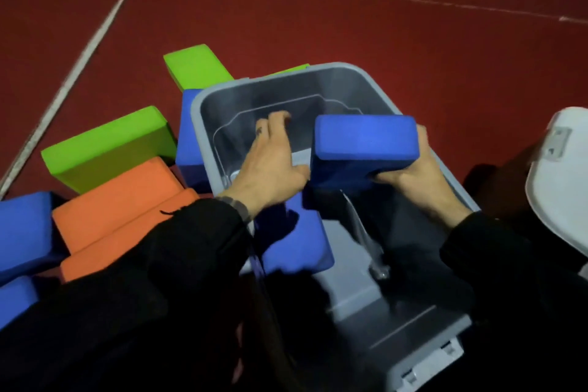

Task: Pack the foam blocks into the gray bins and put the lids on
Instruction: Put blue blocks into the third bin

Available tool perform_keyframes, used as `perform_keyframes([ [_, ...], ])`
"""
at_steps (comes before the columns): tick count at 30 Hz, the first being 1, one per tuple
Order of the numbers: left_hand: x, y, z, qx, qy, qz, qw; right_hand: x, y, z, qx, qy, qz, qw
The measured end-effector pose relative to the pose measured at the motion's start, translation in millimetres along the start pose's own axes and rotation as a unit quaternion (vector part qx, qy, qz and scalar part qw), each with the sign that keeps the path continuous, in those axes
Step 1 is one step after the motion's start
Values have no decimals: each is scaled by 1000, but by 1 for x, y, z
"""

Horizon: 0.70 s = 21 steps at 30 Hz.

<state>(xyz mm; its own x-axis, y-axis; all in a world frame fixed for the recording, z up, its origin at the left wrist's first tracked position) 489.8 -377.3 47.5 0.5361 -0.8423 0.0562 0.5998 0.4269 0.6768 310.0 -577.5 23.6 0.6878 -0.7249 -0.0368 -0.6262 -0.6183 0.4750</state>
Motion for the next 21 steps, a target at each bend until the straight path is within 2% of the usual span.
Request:
perform_keyframes([
  [2, -8, -1, 7, -46, -71, -110, 990, -15, 10, -14, 13, 13, -11, 1000],
  [3, -12, -5, 10, -61, -102, -129, 984, -21, 11, -21, 23, 12, -13, 1000],
  [4, -15, -7, 13, -77, -113, -110, 984, -25, 12, -27, 33, 8, -19, 999],
  [6, -16, -2, 15, -112, -96, -9, 989, -26, 9, -32, 43, -13, -64, 997],
  [7, -15, 4, 14, -111, -81, 37, 990, -23, 5, -29, 32, -39, -100, 994],
  [9, -14, 18, 5, -42, -60, 105, 992, -12, -9, -16, -41, -139, -155, 977],
  [12, -21, 31, -9, 23, -53, 152, 987, -6, -46, 3, -223, -310, -198, 903],
  [15, -28, 36, -18, 7, -56, 163, 985, -16, -103, 35, -309, -354, -294, 833],
  [17, -31, 35, -27, -10, -48, 173, 984, -25, -137, 59, -290, -375, -296, 829],
  [21, -36, 27, -39, -14, -43, 170, 984, -29, -156, 70, -142, -420, -205, 873],
])
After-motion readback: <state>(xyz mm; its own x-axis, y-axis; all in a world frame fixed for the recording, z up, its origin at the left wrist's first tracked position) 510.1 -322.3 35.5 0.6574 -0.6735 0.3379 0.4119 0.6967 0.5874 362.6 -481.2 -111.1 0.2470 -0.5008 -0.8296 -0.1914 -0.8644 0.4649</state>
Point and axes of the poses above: each hand's wrist, its own x-axis towards the middle knuckle, its own y-axis out of the back of the hand, z = x × y, the point moved 1 cm from there along x, towards the middle knuckle, and after that the axes turned 6 degrees about -y, right-handed, at the moved point
